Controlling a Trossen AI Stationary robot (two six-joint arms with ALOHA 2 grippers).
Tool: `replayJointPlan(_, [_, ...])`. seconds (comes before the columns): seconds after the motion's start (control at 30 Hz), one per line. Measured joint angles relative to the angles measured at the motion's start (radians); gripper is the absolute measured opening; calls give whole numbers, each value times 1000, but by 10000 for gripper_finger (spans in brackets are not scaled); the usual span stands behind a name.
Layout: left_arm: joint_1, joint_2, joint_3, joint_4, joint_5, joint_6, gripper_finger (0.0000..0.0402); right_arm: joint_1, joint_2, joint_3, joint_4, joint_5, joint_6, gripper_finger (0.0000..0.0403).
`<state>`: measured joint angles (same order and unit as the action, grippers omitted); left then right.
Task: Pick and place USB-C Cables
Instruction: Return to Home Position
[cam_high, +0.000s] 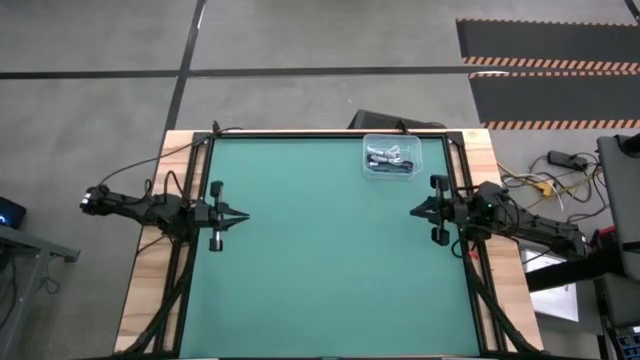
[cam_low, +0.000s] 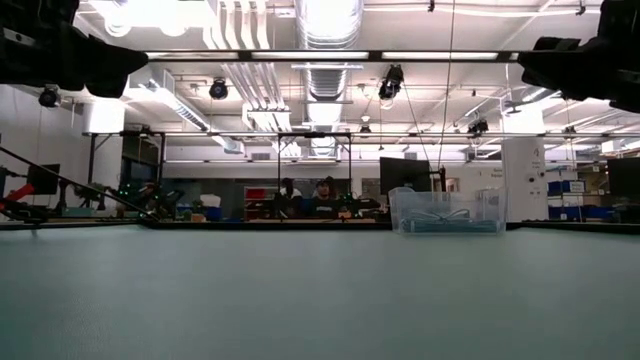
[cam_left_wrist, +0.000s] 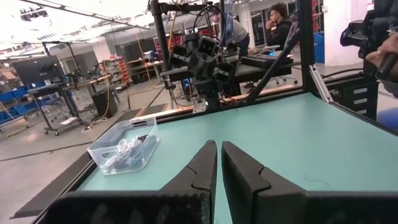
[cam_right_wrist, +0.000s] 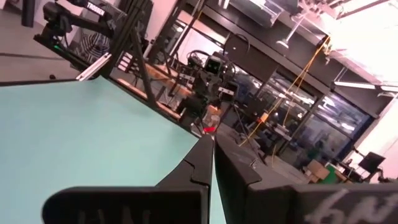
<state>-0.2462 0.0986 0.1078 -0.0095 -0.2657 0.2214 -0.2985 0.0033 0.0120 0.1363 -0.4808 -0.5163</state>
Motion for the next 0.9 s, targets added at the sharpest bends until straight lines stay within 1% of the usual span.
replayJointPlan(0.3, [0, 0, 0, 1, 0, 0, 9, 0, 48, 0, -6, 1, 57, 9])
replayJointPlan(0.57, [0, 9, 0, 0, 0, 0, 8, 0, 85, -1, -5, 2, 205, 9])
replayJointPlan(0.9, [0, 10, 0, 1, 0, 0, 8, 0, 85, -1, -5, 3, 210, 9])
